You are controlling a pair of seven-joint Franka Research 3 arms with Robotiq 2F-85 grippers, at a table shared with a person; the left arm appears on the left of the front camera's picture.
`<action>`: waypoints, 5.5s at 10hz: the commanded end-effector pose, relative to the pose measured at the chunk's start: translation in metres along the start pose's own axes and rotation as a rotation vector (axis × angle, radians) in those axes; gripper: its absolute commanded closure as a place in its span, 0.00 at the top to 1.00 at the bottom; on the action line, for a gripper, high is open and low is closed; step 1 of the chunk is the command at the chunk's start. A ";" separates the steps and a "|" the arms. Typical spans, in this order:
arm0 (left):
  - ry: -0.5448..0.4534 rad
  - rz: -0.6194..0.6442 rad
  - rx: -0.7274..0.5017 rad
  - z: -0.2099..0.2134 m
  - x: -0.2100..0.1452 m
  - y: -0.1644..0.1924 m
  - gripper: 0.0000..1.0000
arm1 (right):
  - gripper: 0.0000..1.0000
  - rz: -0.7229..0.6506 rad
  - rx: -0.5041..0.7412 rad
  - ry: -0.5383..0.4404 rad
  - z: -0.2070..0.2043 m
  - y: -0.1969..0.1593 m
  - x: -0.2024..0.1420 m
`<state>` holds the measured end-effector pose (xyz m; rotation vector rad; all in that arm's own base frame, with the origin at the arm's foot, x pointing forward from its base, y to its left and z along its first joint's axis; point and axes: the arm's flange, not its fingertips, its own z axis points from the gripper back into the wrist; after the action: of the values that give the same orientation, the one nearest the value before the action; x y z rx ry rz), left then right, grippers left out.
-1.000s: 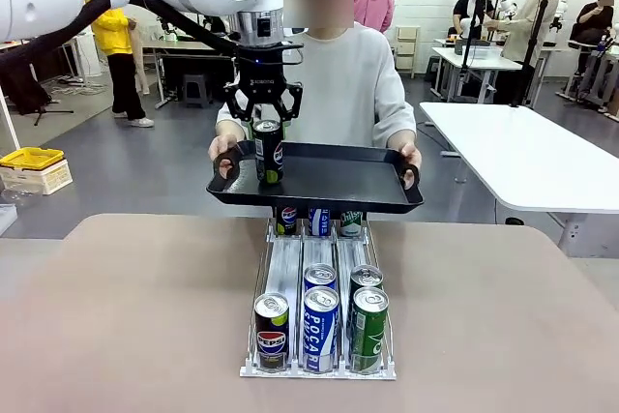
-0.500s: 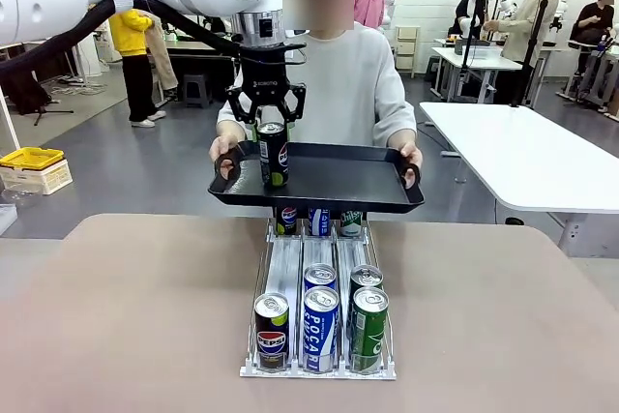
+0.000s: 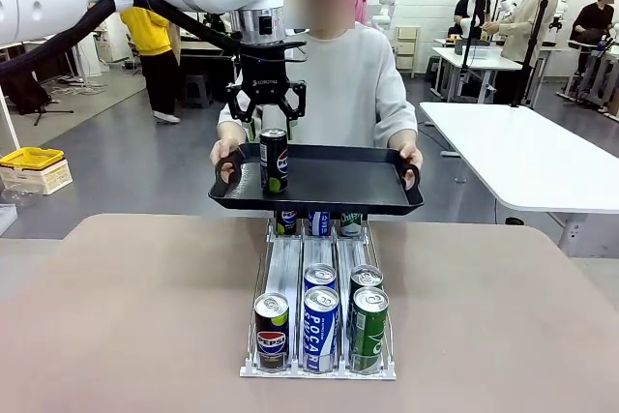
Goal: Retrieve and hand over the desired beverage to the person.
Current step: Place the picked can on the Handle tray extended by the person, then pick up another can of the same type that the person held from the Automatic Can Dispenser.
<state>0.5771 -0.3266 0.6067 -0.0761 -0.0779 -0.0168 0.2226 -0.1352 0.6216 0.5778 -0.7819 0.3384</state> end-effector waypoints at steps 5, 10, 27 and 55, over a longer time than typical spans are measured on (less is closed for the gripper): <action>0.030 -0.011 -0.015 0.008 0.005 -0.006 1.00 | 1.00 0.009 0.021 -0.011 -0.002 -0.001 0.002; 0.026 -0.055 -0.047 0.020 -0.004 -0.006 1.00 | 1.00 0.009 0.021 -0.011 -0.002 -0.001 0.002; -0.077 -0.518 -0.143 0.054 -0.202 0.171 1.00 | 1.00 0.009 0.021 -0.011 -0.002 -0.001 0.002; -0.379 -0.487 -0.516 0.059 -0.291 0.389 1.00 | 1.00 0.009 0.021 -0.011 -0.002 -0.001 0.002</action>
<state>0.2907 0.0681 0.6127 -0.5876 -0.4700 -0.5078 0.2233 -0.1355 0.6212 0.5748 -0.7793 0.3355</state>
